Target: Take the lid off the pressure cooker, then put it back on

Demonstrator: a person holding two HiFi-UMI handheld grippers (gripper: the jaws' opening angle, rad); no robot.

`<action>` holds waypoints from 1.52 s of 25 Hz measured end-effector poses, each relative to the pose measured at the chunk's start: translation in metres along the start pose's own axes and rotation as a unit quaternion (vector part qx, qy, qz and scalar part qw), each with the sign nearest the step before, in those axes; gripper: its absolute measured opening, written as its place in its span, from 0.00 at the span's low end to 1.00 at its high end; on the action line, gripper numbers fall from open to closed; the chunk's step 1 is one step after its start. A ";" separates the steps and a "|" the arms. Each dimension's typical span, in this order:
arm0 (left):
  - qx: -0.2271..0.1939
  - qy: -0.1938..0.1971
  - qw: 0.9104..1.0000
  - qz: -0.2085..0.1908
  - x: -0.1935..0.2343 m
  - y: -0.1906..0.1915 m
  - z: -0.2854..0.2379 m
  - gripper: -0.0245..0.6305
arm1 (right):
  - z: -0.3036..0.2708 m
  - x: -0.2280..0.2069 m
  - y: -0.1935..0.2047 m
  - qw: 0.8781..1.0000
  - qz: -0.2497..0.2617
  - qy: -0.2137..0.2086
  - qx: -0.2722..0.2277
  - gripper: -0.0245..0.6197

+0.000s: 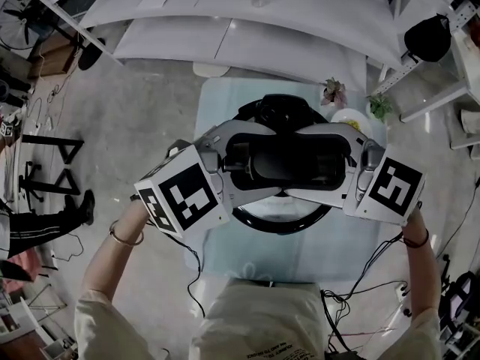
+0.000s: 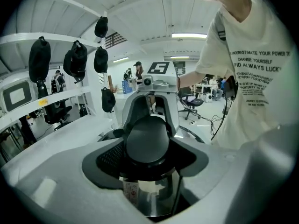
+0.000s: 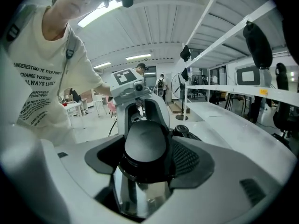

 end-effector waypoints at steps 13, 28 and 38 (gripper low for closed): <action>-0.025 -0.001 1.000 0.004 0.002 0.002 -0.001 0.48 | -0.002 0.000 0.000 1.000 0.017 -0.013 0.007 0.47; -0.010 0.002 1.000 0.011 0.003 0.001 -0.001 0.48 | -0.002 0.000 -0.003 1.000 0.011 -0.008 0.014 0.46; -0.010 -0.007 1.000 -0.001 0.005 -0.009 0.007 0.48 | 0.003 0.003 -0.013 1.000 0.017 -0.006 0.004 0.46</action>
Point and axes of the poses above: the fingertips, and each gripper's own axes: z backward along the fingers, x to its left, y out of its underside, the point moved 5 cm from there along z, backward along the fingers, and after that the axes turned 9 degrees about -z, right-handed, at the moved point
